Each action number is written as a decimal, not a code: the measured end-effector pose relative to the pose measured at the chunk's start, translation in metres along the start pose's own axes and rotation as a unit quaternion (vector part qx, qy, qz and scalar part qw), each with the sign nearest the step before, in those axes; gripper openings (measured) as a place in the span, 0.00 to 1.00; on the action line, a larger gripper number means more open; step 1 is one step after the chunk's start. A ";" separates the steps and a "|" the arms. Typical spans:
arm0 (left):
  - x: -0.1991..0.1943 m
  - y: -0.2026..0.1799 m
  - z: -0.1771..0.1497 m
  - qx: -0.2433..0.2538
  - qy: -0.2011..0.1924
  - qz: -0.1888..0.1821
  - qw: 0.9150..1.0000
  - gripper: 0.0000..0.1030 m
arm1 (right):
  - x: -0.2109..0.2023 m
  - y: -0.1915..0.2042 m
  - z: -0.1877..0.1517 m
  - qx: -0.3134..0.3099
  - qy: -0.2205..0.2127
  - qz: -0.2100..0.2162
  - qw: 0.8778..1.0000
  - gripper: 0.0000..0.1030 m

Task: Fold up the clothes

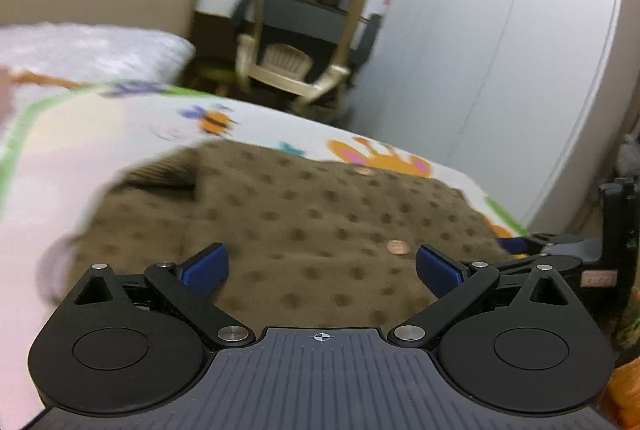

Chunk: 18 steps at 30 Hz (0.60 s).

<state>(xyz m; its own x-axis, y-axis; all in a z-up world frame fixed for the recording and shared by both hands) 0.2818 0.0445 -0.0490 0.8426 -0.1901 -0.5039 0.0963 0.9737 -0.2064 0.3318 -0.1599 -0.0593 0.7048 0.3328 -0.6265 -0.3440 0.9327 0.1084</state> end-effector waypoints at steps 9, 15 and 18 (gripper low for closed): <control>-0.018 0.077 -0.014 -0.064 0.053 0.138 0.987 0.99 | 0.001 -0.002 0.000 0.008 0.002 0.006 1.000 1.00; -0.003 0.075 -0.019 -0.062 0.068 0.132 0.987 0.87 | 0.000 -0.003 -0.001 0.013 -0.001 0.010 1.000 1.00; 0.003 0.066 -0.015 -0.037 0.064 0.131 0.989 0.62 | -0.010 0.003 0.000 -0.001 -0.026 0.012 1.000 1.00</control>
<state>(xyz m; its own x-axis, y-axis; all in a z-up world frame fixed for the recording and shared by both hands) 0.2826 0.1064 -0.0771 0.7594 0.0478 -0.6488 -0.1582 0.9809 -0.1129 0.3234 -0.1610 -0.0527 0.7276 0.3619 -0.5828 -0.3627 0.9240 0.1211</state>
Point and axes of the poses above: each gripper's, at about its wrist camera, not at the fingertips, and x roughly the way its jaws point, y to its left, z to its top, the point moved 7 cm from there along x, roughly the way its jaws point, and after that the axes turned 6 degrees about z, right-handed, at the moved point
